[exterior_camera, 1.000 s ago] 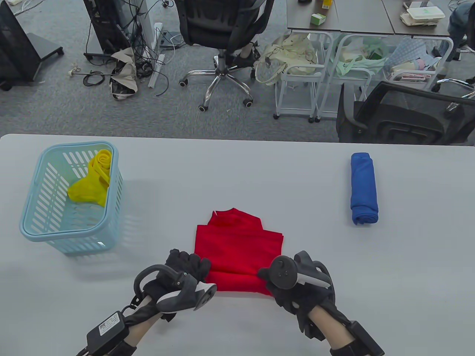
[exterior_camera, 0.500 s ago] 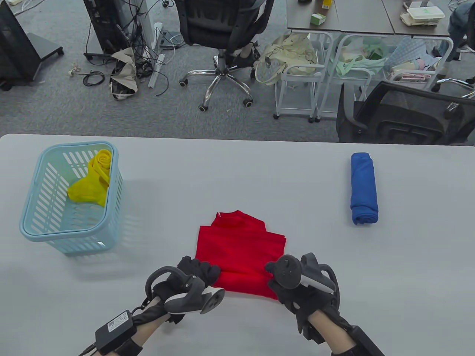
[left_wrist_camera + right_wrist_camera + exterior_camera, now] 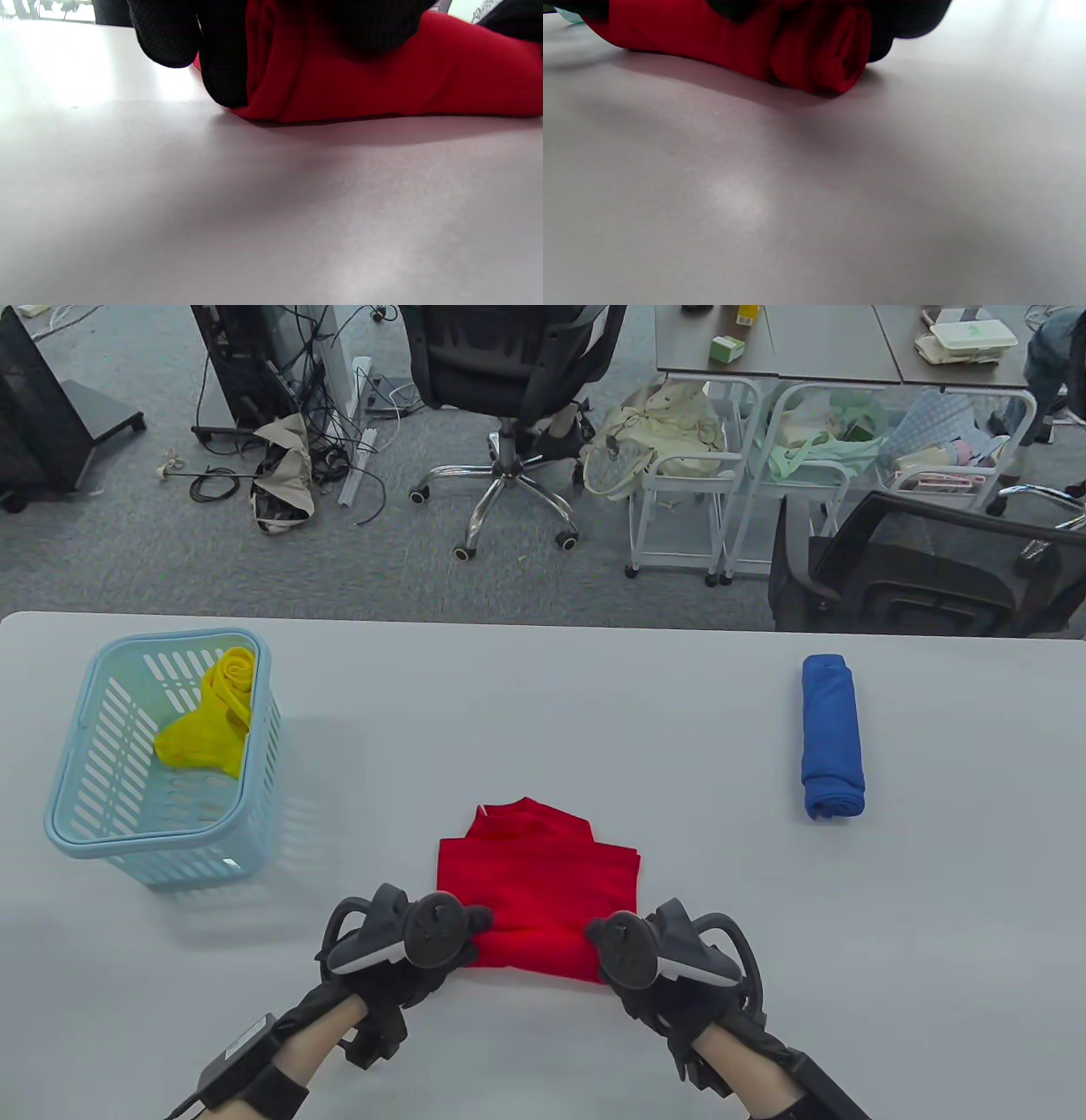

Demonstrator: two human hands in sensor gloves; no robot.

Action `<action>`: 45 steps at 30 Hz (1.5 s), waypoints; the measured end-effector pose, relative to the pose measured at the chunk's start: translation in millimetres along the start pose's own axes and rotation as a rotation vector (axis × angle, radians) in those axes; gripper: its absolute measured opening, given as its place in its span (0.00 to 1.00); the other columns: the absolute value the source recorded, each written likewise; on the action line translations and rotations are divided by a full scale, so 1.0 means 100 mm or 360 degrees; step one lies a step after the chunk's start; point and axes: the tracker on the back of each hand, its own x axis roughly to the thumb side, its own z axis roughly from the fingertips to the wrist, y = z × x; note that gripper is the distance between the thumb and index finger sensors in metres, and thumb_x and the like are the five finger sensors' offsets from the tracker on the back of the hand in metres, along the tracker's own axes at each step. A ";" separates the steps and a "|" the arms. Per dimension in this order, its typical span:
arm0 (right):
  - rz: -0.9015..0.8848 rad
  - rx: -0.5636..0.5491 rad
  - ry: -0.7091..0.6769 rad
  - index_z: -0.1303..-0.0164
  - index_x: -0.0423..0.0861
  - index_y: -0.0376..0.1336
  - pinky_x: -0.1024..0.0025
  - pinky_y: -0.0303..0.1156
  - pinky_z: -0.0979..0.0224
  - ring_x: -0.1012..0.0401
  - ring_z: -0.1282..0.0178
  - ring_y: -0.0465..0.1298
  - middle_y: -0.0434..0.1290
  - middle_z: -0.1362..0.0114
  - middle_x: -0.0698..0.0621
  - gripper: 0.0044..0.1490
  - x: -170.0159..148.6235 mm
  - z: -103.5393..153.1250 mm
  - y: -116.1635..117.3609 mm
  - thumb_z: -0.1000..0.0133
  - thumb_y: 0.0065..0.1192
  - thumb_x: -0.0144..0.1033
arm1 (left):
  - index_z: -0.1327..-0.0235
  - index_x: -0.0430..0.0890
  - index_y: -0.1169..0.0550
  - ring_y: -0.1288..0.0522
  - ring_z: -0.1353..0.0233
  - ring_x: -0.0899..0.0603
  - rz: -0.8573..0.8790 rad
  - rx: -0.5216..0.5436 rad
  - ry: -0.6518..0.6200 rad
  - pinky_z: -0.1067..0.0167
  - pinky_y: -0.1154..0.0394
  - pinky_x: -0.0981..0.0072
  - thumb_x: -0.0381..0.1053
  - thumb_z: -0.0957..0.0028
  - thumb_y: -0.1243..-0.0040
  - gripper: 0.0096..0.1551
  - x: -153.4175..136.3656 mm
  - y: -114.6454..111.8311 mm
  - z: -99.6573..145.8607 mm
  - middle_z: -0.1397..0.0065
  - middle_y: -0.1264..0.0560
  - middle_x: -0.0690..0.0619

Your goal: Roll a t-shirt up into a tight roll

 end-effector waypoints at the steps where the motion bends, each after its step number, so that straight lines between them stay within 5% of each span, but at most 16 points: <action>1: -0.0016 0.0011 -0.0007 0.16 0.47 0.45 0.51 0.64 0.27 0.48 0.26 0.68 0.60 0.20 0.43 0.37 -0.01 0.00 0.00 0.35 0.44 0.42 | 0.25 0.64 0.37 0.27 0.24 0.43 -0.0088 0.0013 0.0000 0.25 0.31 0.46 0.64 0.49 0.52 0.35 0.04 -0.01 0.01 0.20 0.32 0.51; 6: -0.0277 0.0116 -0.0081 0.17 0.45 0.48 0.52 0.66 0.30 0.49 0.32 0.71 0.63 0.24 0.42 0.35 -0.14 -0.03 -0.01 0.36 0.42 0.40 | 0.21 0.59 0.43 0.34 0.20 0.42 -0.0445 0.0129 -0.0044 0.23 0.36 0.44 0.69 0.53 0.50 0.45 0.21 -0.05 0.05 0.16 0.39 0.50; 10: -0.0478 0.0210 -0.0145 0.17 0.44 0.49 0.54 0.67 0.32 0.50 0.35 0.73 0.65 0.25 0.43 0.35 -0.23 -0.04 0.02 0.35 0.41 0.41 | 0.23 0.59 0.39 0.27 0.24 0.47 -0.0533 0.0160 -0.0037 0.24 0.33 0.46 0.64 0.51 0.48 0.40 0.26 -0.05 0.04 0.22 0.30 0.57; 14: -0.0477 0.0163 -0.0109 0.16 0.46 0.47 0.54 0.67 0.31 0.50 0.34 0.72 0.63 0.24 0.43 0.36 -0.24 -0.03 0.01 0.34 0.44 0.44 | 0.29 0.59 0.31 0.19 0.33 0.50 -0.0410 0.0115 -0.0053 0.27 0.27 0.50 0.61 0.50 0.47 0.33 0.23 -0.02 0.00 0.31 0.21 0.59; 19: -0.0142 -0.0134 0.0000 0.16 0.53 0.43 0.45 0.56 0.22 0.45 0.18 0.57 0.47 0.15 0.42 0.36 -0.11 0.07 -0.10 0.32 0.49 0.43 | 0.33 0.56 0.25 0.14 0.43 0.50 -0.0008 -0.0003 -0.0060 0.33 0.22 0.51 0.61 0.51 0.45 0.31 0.09 0.03 -0.02 0.40 0.15 0.57; 23: -0.0050 -0.0076 -0.0178 0.15 0.52 0.43 0.42 0.53 0.20 0.43 0.14 0.53 0.46 0.13 0.43 0.39 0.02 0.07 -0.03 0.34 0.50 0.47 | 0.33 0.55 0.24 0.14 0.46 0.51 0.0153 -0.0045 -0.0014 0.34 0.22 0.52 0.60 0.50 0.47 0.31 -0.02 0.04 -0.06 0.42 0.14 0.57; 25: 0.0036 -0.0066 -0.0145 0.14 0.51 0.39 0.41 0.52 0.20 0.42 0.13 0.51 0.45 0.12 0.43 0.48 0.06 0.06 0.01 0.37 0.57 0.51 | 0.31 0.55 0.27 0.13 0.47 0.51 0.0211 -0.0040 0.0013 0.34 0.21 0.52 0.60 0.49 0.48 0.32 -0.07 0.04 -0.06 0.43 0.13 0.57; 27: 0.0177 -0.0106 -0.0073 0.14 0.52 0.39 0.44 0.55 0.21 0.45 0.14 0.56 0.48 0.13 0.44 0.46 0.09 0.03 0.02 0.36 0.57 0.49 | 0.26 0.57 0.32 0.13 0.47 0.50 0.0266 -0.0036 0.0026 0.34 0.22 0.52 0.60 0.49 0.47 0.35 -0.08 0.04 -0.06 0.43 0.13 0.57; 32: 0.0064 -0.0066 -0.0070 0.14 0.51 0.42 0.48 0.62 0.25 0.45 0.20 0.64 0.56 0.15 0.42 0.39 0.06 -0.05 -0.02 0.35 0.47 0.42 | 0.24 0.67 0.39 0.18 0.37 0.47 -0.0055 0.0041 0.0017 0.29 0.27 0.48 0.65 0.50 0.53 0.36 0.06 0.00 0.01 0.33 0.20 0.55; 36: -0.0183 0.0005 -0.0144 0.13 0.48 0.44 0.50 0.65 0.29 0.46 0.27 0.70 0.61 0.19 0.40 0.38 -0.03 -0.04 -0.04 0.35 0.43 0.42 | 0.19 0.58 0.43 0.28 0.24 0.42 -0.0385 0.0063 -0.0002 0.26 0.31 0.45 0.69 0.54 0.49 0.47 0.21 -0.03 0.04 0.18 0.34 0.48; 39: -0.0342 0.0058 -0.0189 0.13 0.47 0.45 0.53 0.68 0.32 0.48 0.33 0.73 0.65 0.23 0.40 0.38 -0.09 -0.03 -0.03 0.35 0.39 0.43 | 0.19 0.56 0.41 0.30 0.23 0.43 -0.0561 0.0136 -0.0005 0.24 0.33 0.44 0.69 0.55 0.46 0.48 0.27 -0.06 0.04 0.18 0.37 0.49; 43: -0.0386 0.0067 -0.0194 0.14 0.47 0.46 0.53 0.68 0.32 0.48 0.34 0.73 0.65 0.23 0.41 0.37 -0.11 -0.04 -0.02 0.34 0.39 0.46 | 0.22 0.56 0.38 0.22 0.30 0.49 -0.0552 0.0132 -0.0024 0.26 0.29 0.48 0.65 0.53 0.45 0.43 0.27 -0.07 0.02 0.27 0.26 0.57; 45: -0.0314 0.0016 -0.0149 0.13 0.53 0.45 0.50 0.63 0.27 0.45 0.27 0.67 0.54 0.17 0.40 0.36 -0.09 -0.01 -0.01 0.33 0.40 0.44 | 0.23 0.56 0.36 0.18 0.35 0.50 -0.0463 0.0157 -0.0038 0.28 0.26 0.49 0.63 0.53 0.43 0.41 0.24 -0.03 0.02 0.31 0.22 0.58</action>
